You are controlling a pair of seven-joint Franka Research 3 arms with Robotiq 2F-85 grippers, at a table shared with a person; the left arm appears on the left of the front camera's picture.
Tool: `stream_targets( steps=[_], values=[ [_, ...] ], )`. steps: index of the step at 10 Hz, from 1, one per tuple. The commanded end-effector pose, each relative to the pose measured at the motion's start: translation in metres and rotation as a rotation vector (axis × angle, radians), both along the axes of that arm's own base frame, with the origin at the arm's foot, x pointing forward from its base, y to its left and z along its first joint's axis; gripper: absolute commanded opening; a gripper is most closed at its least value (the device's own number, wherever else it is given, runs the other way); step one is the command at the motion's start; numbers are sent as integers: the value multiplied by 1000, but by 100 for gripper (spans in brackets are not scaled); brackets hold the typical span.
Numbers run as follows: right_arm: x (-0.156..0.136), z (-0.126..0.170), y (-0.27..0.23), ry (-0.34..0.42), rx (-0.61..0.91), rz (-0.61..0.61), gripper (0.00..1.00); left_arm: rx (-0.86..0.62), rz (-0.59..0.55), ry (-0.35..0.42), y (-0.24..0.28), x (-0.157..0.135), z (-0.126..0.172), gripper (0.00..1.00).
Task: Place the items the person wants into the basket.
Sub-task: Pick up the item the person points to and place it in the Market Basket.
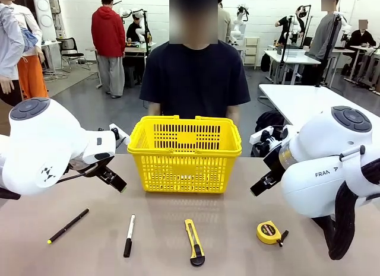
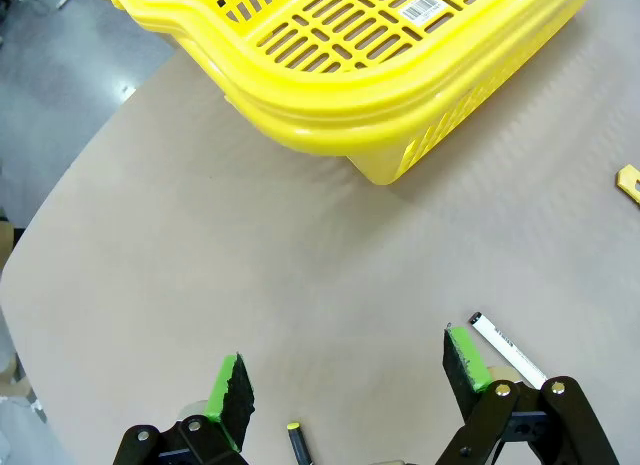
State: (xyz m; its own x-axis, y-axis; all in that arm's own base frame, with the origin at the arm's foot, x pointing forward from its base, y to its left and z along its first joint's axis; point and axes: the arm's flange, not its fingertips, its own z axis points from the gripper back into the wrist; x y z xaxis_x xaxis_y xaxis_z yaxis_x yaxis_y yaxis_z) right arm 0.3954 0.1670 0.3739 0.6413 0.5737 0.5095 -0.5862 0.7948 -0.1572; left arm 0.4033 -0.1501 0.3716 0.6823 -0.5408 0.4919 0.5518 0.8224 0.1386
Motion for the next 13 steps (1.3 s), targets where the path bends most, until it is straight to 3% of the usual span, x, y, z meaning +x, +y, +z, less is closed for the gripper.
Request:
stream_targets(
  steps=[1,4,6,9,11,13],
  values=[
    [0,0,0,0,0,0,100,0,0,0,0,0,0,100],
    [0,0,0,0,0,0,100,0,0,0,0,0,0,100],
    [-35,58,17,-44,-46,-11,100,110,-30,-23,0,-34,62,100],
    [-94,162,23,-122,-88,-29,100,119,-53,-192,4,-95,169,100],
    [-122,222,23,-190,-113,-66,100,125,-45,-259,1,-118,213,100],
    [-145,263,30,-257,-140,-94,100,141,-49,-289,-2,-127,247,100]
  ],
)
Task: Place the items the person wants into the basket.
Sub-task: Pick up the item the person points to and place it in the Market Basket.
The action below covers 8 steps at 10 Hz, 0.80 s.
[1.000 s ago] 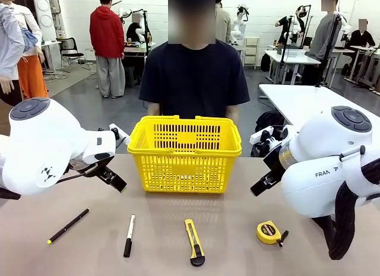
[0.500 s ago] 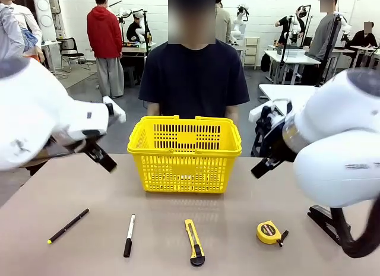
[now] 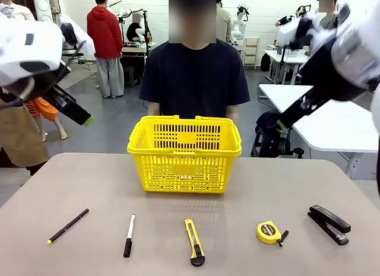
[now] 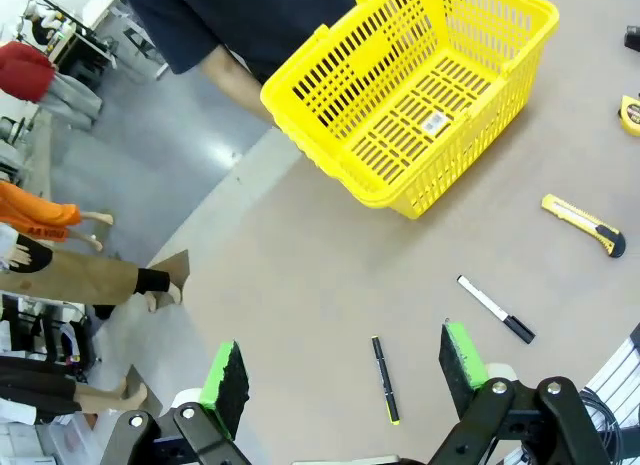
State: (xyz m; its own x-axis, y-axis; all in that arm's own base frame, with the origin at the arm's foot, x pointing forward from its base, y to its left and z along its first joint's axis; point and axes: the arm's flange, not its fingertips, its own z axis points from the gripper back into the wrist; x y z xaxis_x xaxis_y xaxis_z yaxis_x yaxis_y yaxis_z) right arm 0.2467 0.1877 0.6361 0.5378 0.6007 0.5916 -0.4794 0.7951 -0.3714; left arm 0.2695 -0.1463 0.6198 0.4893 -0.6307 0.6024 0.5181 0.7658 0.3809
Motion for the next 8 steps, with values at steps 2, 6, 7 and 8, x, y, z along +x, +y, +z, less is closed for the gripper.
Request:
stream_targets(
  steps=[2,6,7,8],
  values=[
    [-6,16,12,-14,-51,-60,100,47,19,8,-11,5,7,100],
    [-12,24,8,-27,-21,-9,100,21,-5,-7,-5,0,11,100],
    [-12,24,8,-27,-21,-9,100,21,-5,-7,-5,0,11,100],
    [-12,24,8,-27,-21,-9,100,21,-5,-7,-5,0,11,100]
  ],
)
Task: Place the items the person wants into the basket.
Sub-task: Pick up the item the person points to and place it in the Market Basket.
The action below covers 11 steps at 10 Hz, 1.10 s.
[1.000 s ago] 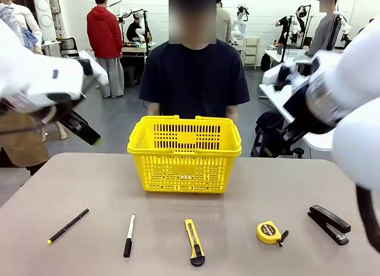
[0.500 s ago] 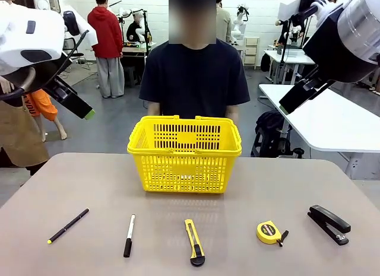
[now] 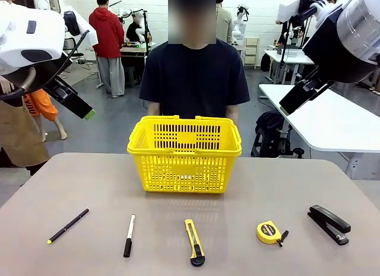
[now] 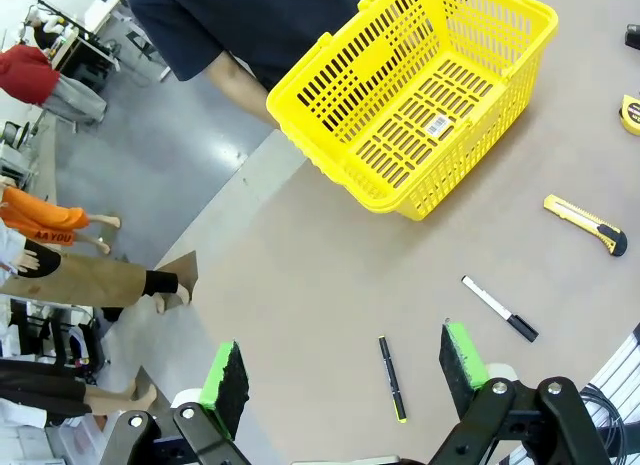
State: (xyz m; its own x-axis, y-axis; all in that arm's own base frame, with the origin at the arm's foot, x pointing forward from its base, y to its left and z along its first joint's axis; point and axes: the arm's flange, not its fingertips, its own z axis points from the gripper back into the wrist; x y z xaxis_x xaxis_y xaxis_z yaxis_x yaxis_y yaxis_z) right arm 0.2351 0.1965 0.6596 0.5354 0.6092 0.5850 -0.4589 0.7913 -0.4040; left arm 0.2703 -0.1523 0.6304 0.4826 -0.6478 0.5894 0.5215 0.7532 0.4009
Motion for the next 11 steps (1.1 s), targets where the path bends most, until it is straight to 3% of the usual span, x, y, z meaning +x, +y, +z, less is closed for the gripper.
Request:
stream_targets(
  steps=[1,2,4,6,7,9,11],
  values=[
    [0,0,0,-7,8,7,100,-3,2,-2,1,-1,0,100],
    [0,0,0,0,0,0,100,0,0,0,0,0,0,100],
    [-9,1,-83,-11,253,170,100,-241,-208,98,65,17,17,100],
    [-17,-11,-167,20,471,298,100,-447,-320,180,147,29,18,100],
    [-20,-19,-205,20,583,318,100,-511,-314,206,183,30,13,100],
    [-23,-38,-262,33,727,321,100,-424,-328,189,236,24,0,100],
    [-37,-49,-306,-5,775,313,100,-384,-384,201,272,13,-9,100]
  ],
)
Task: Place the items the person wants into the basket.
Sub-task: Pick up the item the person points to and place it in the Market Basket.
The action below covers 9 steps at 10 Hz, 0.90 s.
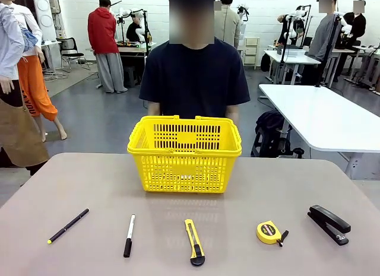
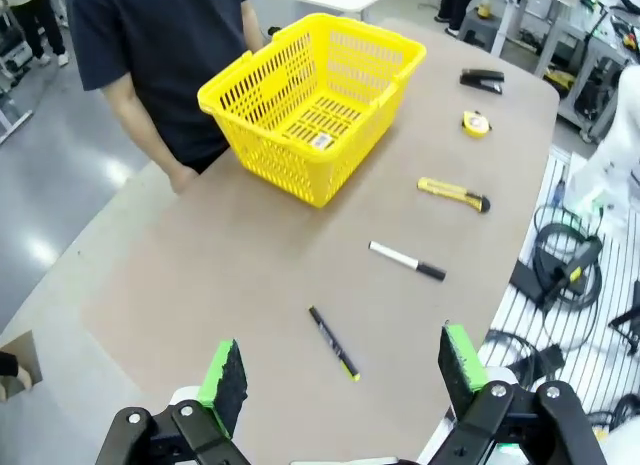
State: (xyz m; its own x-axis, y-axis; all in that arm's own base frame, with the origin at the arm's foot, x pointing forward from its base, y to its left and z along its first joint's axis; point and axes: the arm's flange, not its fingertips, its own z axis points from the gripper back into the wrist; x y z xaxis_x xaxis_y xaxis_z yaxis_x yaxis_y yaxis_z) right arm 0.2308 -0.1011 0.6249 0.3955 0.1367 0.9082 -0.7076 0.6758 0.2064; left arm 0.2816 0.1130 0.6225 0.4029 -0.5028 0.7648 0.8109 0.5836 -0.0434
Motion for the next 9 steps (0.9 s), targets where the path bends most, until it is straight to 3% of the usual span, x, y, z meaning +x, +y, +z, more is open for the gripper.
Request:
stream_targets(
  steps=[1,4,6,9],
  values=[
    [-39,-15,-17,27,-44,-34,100,47,-8,-6,22,-3,0,100],
    [-63,-3,-28,96,-164,-98,100,4,76,-12,56,-21,-7,100],
    [-74,-4,-40,193,-204,-192,100,-14,111,-6,52,-25,-6,100],
    [-85,-7,-52,221,-195,-272,100,17,148,10,57,-27,-4,100]
  ],
)
